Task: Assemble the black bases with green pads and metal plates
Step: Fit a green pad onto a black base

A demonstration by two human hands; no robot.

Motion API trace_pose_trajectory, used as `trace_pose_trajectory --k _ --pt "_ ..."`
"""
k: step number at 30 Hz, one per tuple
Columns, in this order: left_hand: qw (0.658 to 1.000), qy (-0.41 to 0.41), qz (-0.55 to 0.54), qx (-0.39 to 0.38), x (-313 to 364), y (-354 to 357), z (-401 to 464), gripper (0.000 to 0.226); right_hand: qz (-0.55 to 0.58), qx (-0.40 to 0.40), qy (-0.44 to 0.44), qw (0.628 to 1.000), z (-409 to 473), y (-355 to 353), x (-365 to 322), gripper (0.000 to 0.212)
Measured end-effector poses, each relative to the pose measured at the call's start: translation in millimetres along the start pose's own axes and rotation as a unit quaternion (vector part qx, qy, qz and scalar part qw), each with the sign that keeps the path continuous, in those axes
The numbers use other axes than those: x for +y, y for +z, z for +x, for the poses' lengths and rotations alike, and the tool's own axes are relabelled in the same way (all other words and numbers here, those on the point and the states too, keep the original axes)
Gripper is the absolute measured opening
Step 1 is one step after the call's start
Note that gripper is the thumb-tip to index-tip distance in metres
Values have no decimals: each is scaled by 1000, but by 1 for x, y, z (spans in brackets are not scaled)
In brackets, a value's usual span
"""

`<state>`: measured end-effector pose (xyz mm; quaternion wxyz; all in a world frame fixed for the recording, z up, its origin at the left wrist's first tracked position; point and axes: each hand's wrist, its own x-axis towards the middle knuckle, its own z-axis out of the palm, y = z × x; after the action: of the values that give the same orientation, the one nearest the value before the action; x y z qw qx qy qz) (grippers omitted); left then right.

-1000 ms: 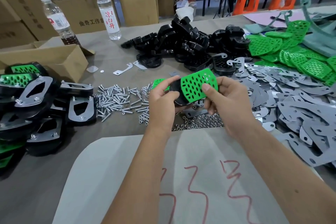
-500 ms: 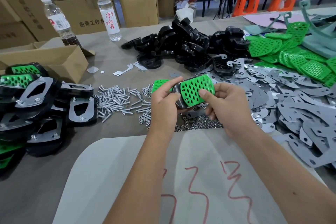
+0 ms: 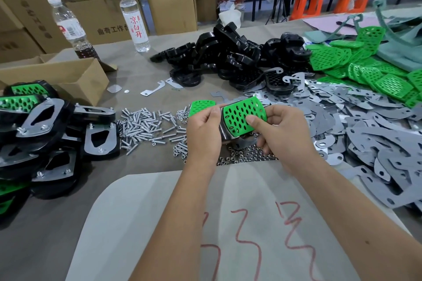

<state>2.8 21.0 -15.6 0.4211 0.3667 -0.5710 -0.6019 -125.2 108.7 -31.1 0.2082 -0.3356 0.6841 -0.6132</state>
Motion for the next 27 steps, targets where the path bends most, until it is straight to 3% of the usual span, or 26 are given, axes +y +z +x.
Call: trace_pose_trajectory --k 4,9,12,14,17,18,22,27 --pt "999 0 -8 39 -2 -2 -2 40 -30 -48 29 998 -2 2 -4 22" --pt "1000 23 19 0 -5 -3 -2 35 -42 25 8 999 -4 9 -8 19" --pt "996 62 65 -1 -7 -2 -1 32 -19 3 20 1000 -4 7 -10 21" --pt "997 57 58 8 -9 -3 0 30 -43 -2 15 999 -6 5 -11 27" --pt "999 42 4 0 -10 -6 2 24 -151 79 -25 985 -5 -1 -11 44" --pt "999 40 -7 -5 -10 -7 3 25 -150 73 -24 986 -4 -4 -11 47" --pt "996 22 -55 -60 -8 -5 1 25 71 -94 14 993 -5 -11 -17 22" --pt "984 -64 -128 -105 -3 -4 -2 11 189 -104 46 975 -4 -15 -21 30"
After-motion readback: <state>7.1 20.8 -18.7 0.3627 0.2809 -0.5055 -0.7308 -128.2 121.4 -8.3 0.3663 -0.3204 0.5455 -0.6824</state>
